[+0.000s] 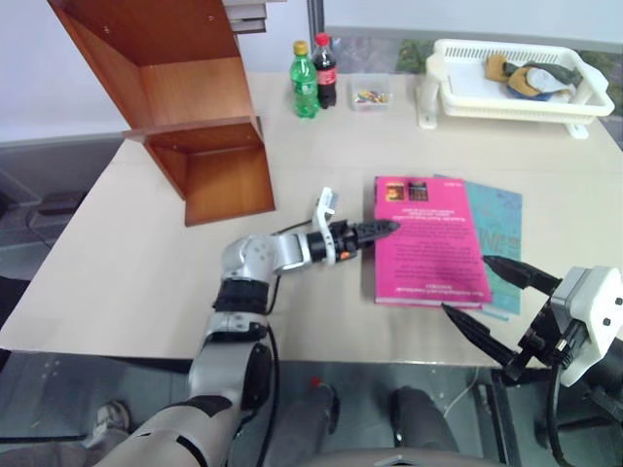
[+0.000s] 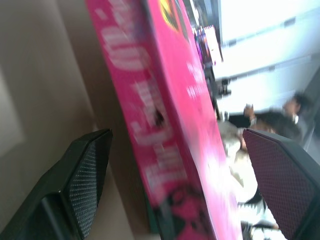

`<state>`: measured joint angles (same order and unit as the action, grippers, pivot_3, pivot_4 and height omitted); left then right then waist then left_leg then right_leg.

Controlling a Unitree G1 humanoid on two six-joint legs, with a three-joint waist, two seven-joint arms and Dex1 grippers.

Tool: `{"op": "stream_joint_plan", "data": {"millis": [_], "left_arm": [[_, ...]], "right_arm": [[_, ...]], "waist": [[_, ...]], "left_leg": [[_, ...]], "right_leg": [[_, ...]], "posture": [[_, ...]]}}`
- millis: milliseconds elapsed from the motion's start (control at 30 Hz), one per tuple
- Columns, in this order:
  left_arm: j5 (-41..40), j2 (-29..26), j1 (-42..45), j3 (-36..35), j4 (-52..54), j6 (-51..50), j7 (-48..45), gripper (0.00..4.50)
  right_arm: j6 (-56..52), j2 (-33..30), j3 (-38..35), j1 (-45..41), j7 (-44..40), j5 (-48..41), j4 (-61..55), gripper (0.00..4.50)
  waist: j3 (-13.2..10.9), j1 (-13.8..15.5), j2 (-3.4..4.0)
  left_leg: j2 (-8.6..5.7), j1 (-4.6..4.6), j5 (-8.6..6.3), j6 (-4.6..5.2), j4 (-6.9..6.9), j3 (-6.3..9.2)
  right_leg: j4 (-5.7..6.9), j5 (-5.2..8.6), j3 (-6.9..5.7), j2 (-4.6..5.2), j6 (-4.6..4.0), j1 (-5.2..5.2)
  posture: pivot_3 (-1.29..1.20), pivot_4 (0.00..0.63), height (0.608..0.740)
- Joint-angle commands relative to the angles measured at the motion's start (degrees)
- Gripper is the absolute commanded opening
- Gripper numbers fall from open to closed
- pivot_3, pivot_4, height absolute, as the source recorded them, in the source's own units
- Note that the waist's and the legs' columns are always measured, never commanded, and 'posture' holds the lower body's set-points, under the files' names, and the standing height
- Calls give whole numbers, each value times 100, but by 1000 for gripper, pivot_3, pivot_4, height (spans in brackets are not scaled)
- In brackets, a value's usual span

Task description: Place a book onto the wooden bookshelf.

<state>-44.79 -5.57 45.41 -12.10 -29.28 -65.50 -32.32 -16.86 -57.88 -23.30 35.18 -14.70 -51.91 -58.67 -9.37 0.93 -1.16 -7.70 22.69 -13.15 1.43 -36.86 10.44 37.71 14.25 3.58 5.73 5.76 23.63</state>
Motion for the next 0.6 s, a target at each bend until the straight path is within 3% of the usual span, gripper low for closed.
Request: {"op": "stream_joint_plan", "data": {"millis": [33,300,600], "left_arm": [[-75,120,173,-205,-151,16,43,4500],[-182,231,364,-605,-529,-226,235,803],[-326,209,351,-934,-307,-506,448,803]], "right_arm": [[122,-44,-98,-24,78,18,-133,4443],[50,-69,-44,-116,195,12,-133,4500],[-67,10,41,-254,210,99,-133,4500]], "waist": [[0,1,0],[0,0,-1],[0,-5,-1]], "left_leg": [[0,0,0,0,0,0],[-1,2,0,0,-9,1],[-1,2,0,0,-19,1]], "right_leg": [[0,0,0,0,0,0],[3,-2,0,-2,3,-1],[6,-4,0,-4,7,-4]], "posture": [[0,150,740],[0,150,740],[0,150,740]]}}
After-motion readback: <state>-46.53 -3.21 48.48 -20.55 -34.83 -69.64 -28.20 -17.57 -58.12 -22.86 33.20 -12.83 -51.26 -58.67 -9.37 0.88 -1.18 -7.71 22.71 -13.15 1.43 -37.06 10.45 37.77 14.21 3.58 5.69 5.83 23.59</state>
